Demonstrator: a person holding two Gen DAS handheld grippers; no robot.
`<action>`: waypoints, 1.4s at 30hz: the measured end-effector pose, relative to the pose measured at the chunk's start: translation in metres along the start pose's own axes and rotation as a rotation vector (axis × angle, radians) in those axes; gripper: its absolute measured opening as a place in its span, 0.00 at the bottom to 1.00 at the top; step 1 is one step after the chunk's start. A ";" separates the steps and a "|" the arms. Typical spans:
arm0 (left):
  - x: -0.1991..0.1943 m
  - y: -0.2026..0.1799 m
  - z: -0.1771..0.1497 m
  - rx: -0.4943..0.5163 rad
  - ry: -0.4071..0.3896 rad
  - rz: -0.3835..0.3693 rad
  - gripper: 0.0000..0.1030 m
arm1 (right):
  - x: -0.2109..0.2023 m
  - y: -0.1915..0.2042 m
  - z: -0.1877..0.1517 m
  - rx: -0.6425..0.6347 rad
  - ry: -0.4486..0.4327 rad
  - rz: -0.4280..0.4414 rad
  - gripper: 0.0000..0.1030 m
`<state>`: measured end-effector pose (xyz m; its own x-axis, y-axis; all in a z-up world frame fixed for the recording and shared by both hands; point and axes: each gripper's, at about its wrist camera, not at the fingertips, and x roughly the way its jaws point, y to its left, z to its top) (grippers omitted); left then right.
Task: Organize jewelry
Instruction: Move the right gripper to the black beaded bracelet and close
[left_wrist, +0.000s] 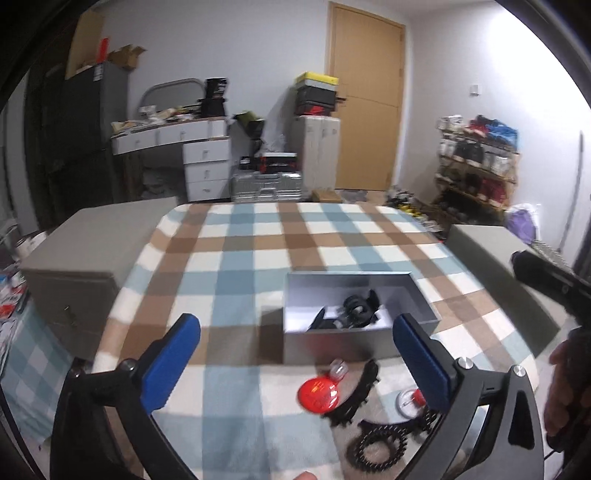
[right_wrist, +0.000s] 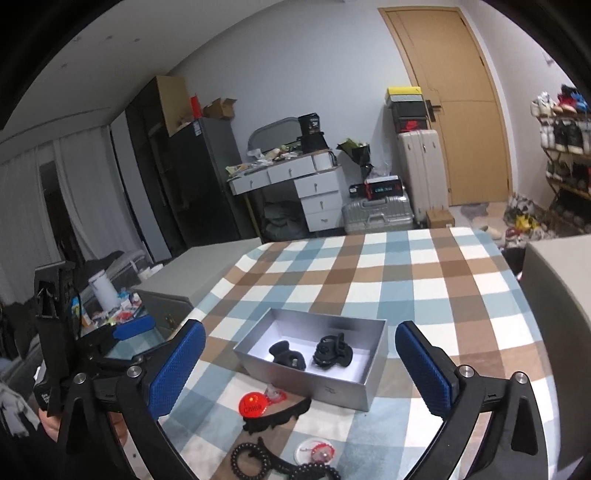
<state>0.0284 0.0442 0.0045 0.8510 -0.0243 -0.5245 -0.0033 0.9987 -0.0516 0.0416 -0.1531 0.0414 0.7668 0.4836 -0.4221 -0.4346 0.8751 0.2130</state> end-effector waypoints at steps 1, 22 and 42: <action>0.000 0.001 -0.003 -0.009 0.006 0.007 0.99 | 0.000 0.002 -0.002 -0.009 0.008 -0.003 1.00; 0.003 0.004 -0.083 -0.101 0.206 -0.043 0.99 | 0.010 -0.010 -0.117 0.051 0.259 -0.077 1.00; 0.004 0.005 -0.096 -0.117 0.275 -0.047 0.99 | 0.030 0.001 -0.142 -0.100 0.294 -0.186 0.73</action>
<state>-0.0184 0.0444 -0.0801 0.6777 -0.0981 -0.7288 -0.0413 0.9844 -0.1709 -0.0029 -0.1403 -0.0957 0.6750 0.2772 -0.6838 -0.3554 0.9343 0.0279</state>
